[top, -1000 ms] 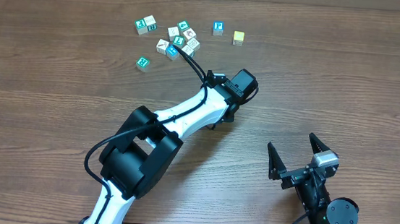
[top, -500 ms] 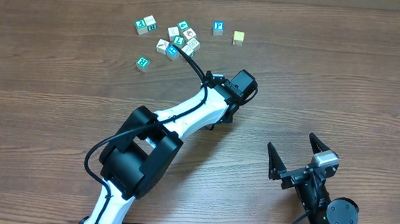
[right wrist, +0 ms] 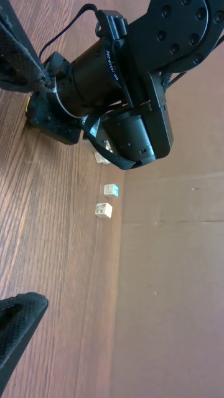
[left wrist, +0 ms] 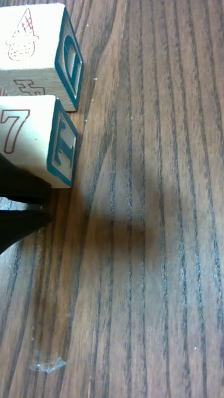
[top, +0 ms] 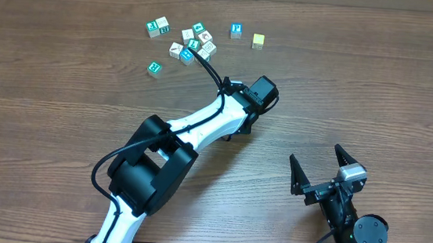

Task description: Form a horizontal line

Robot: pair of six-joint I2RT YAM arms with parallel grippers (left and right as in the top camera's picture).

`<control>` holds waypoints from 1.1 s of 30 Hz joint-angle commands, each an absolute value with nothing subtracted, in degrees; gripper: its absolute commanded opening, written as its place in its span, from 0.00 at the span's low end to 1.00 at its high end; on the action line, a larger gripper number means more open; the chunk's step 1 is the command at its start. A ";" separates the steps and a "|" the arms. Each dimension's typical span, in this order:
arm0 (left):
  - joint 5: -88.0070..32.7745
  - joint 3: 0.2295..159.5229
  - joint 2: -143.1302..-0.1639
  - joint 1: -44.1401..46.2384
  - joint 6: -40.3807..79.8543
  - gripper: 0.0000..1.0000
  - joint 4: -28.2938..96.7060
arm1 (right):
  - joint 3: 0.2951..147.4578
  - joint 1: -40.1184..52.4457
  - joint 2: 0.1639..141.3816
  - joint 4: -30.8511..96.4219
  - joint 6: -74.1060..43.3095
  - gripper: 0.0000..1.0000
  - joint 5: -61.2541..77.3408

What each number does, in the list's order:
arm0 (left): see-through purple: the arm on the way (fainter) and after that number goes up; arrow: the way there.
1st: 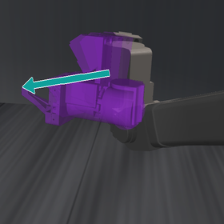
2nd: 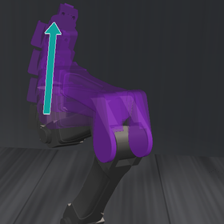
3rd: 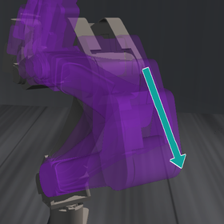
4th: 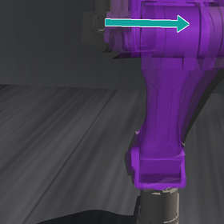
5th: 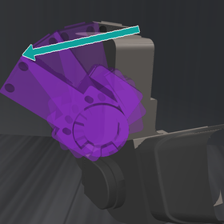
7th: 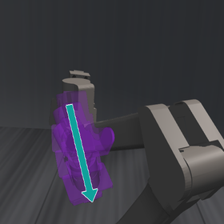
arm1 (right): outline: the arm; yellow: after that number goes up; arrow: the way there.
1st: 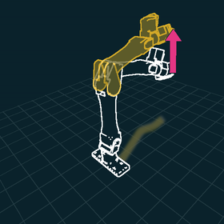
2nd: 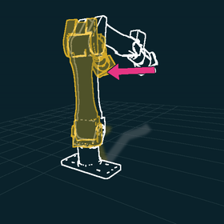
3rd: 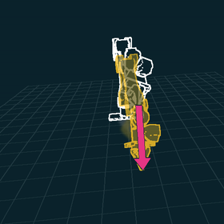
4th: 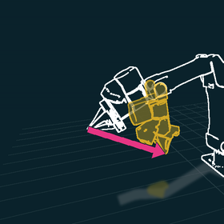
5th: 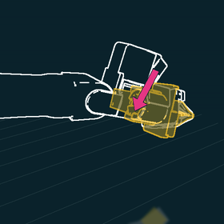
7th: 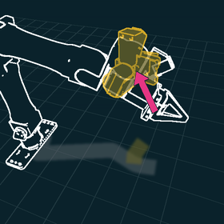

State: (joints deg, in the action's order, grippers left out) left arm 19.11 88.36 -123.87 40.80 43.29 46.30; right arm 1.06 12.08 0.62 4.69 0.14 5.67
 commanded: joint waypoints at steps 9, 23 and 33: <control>20.18 87.31 -124.42 40.40 41.74 0.04 46.78 | 0.47 11.88 0.16 4.40 -0.16 1.00 5.26; 21.63 87.31 -124.42 40.40 41.76 0.04 47.77 | 0.47 11.88 0.16 4.40 -0.16 1.00 5.26; 22.90 87.31 -124.42 40.40 41.74 0.04 47.99 | 0.47 11.88 0.16 4.40 -0.16 1.00 5.23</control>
State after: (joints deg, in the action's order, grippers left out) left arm 20.45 88.31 -123.87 40.80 42.87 47.62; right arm 1.06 12.08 0.62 4.69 0.14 5.69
